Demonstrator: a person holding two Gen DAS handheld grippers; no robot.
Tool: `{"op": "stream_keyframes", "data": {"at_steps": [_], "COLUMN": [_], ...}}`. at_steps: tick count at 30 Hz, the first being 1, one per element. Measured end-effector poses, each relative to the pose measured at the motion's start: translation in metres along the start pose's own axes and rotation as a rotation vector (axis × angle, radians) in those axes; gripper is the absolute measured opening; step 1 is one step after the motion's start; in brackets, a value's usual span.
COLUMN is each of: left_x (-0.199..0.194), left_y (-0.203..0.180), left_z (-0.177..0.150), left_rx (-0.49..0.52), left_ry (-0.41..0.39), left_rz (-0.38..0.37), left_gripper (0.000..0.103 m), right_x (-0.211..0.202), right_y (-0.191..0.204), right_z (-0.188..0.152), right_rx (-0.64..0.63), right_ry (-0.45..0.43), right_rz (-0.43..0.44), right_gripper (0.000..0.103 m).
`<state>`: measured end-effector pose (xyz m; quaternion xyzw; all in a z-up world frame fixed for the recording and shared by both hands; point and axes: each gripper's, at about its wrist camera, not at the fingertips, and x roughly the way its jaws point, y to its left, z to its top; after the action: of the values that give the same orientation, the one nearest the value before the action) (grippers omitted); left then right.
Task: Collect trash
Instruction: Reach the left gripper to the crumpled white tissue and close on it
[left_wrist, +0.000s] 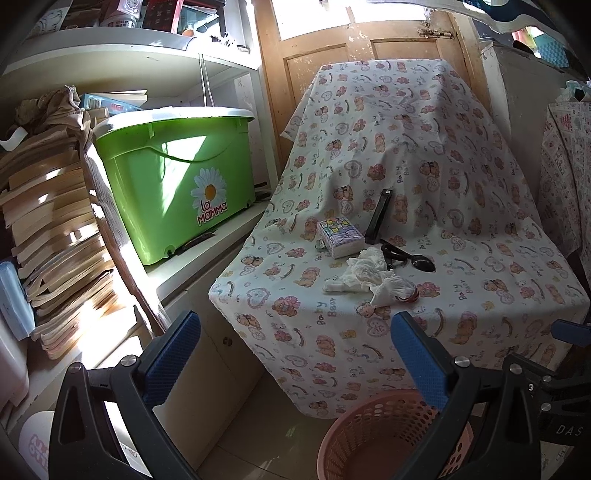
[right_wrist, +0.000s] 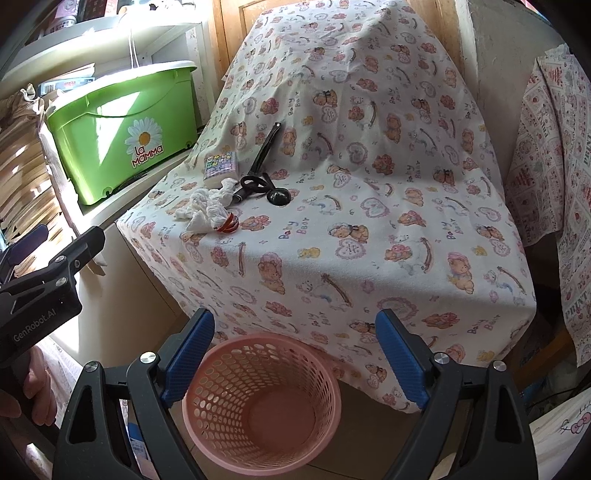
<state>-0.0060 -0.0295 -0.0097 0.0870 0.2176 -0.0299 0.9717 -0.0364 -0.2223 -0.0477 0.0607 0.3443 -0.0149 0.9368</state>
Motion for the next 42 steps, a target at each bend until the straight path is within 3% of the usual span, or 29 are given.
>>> {"op": "stream_keyframes", "data": {"at_steps": [5,13,17,20,25,32,37,42], "left_x": [0.007,0.026,0.049,0.073,0.110,0.151,0.157,0.147], "left_y": [0.006,0.014,0.000,-0.007,-0.023,-0.034,-0.044,-0.038], "left_z": [-0.001,-0.002,0.013,0.029,0.050,0.049,0.050,0.066], "left_rx": [-0.030,-0.115,-0.050,-0.060,-0.130,-0.201,-0.153,-0.136], "left_ry": [0.029,0.104,0.173,0.281,0.455,0.587,0.599,0.537], "left_rz": [-0.012,-0.097,-0.113,-0.206,-0.341,-0.393,-0.372,-0.372], "left_gripper": [0.102,0.100,0.072,0.058,0.044,0.025,0.003,0.003], "right_x": [0.004,0.007,0.011,0.018,0.024,0.026,0.027,0.028], "right_y": [0.000,0.002,0.005,0.005,-0.005,-0.017,-0.022,-0.024], "right_z": [0.000,0.007,0.018,0.027,0.038,0.045,0.046,0.048], "right_rx": [0.002,0.003,-0.010,-0.012,0.012,0.035,0.057,0.067], "right_ry": [0.018,0.022,0.003,-0.001,-0.005,-0.016,-0.011,-0.011], "right_rz": [-0.005,0.017,0.028,0.028,0.050,0.046,0.057,0.069], "right_gripper": [0.090,0.086,0.083,0.076,0.070,0.069,0.069,0.069]}}
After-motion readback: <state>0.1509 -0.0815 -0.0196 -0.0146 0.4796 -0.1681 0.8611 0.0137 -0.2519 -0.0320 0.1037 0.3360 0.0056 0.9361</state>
